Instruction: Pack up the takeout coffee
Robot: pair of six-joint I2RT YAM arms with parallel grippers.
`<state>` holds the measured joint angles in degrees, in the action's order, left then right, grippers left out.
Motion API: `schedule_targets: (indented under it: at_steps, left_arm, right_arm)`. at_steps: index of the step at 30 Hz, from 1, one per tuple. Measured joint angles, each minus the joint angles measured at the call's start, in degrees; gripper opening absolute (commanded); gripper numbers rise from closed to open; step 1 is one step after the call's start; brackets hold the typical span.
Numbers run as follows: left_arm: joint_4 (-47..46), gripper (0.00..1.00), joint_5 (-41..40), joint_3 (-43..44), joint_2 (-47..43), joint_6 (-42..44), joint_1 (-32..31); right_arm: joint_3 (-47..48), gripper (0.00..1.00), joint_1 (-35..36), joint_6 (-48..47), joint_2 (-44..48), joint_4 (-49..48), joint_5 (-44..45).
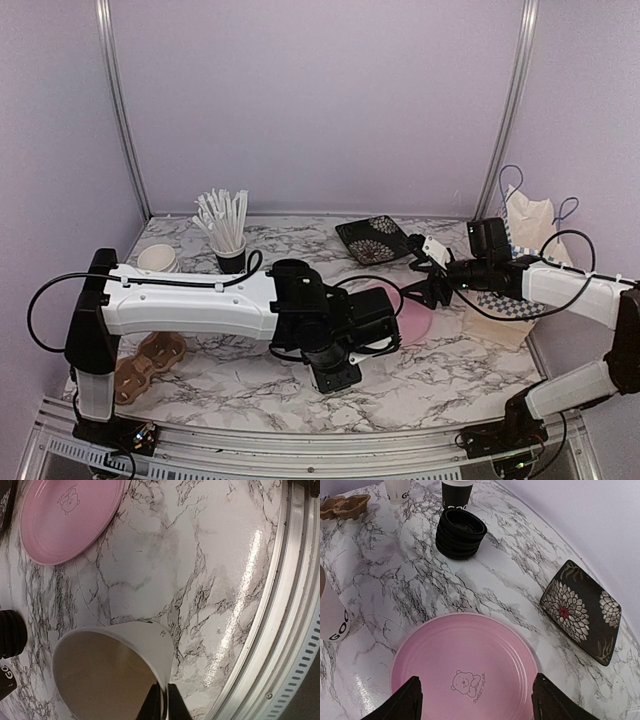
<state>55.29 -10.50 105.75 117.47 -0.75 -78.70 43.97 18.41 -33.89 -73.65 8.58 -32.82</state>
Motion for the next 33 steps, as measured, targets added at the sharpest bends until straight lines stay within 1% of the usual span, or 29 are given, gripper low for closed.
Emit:
schedule_targets:
  at_steps: [4, 7, 10, 11, 15, 18, 21, 23, 26, 29, 33]
  left_arm:
    - [-0.2, 0.37, 0.0, -0.2, 0.0, 0.0, 0.0]
    - [-0.1, 0.45, 0.0, 0.1, -0.3, 0.3, 0.0]
    - [0.5, 0.59, -0.8, 1.6, -1.3, 1.4, 0.0]
    - [0.7, 0.63, -2.0, 2.7, -1.9, 1.5, 0.1]
    - [0.7, 0.72, -9.7, 8.1, -4.8, 1.6, 1.4]
    - [0.6, 0.74, -15.4, 12.4, -5.8, 1.4, 5.3]
    - [0.6, 0.76, -17.6, 15.3, -5.1, 1.2, 11.0]
    - [0.8, 0.75, -16.8, 16.8, -3.7, 0.6, 14.9]
    - [0.9, 0.69, -14.5, 18.4, -0.4, -0.5, 20.3]
    - [1.5, 0.66, -12.2, 18.4, 2.6, -1.8, 24.1]
    - [1.8, 0.65, -7.2, 18.9, 6.6, -3.0, 28.3]
  right_arm:
    - [0.0, 0.73, 0.0, 0.0, 0.0, 0.0, 0.0]
    - [0.0, 0.73, 0.0, 0.0, 0.0, 0.0, 0.0]
    - [0.0, 0.73, 0.0, 0.0, 0.0, 0.0, 0.0]
    - [0.0, 0.73, 0.0, 0.0, 0.0, 0.0, 0.0]
    - [0.0, 0.74, 0.0, 0.0, -0.1, 0.0, 0.0]
    - [0.0, 0.74, 0.0, 0.0, -0.1, 0.0, 0.3]
    - [0.0, 0.74, 0.0, 0.0, 0.0, 0.0, 0.5]
    - [0.0, 0.74, 0.0, 0.0, 0.0, 0.0, 0.7]
    - [0.0, 0.74, 0.0, 0.0, 0.0, 0.0, 0.9]
    - [0.0, 0.74, 0.0, -0.2, 0.0, 0.0, 1.0]
    - [0.0, 0.74, 0.0, -0.5, -0.3, 0.0, 1.0]
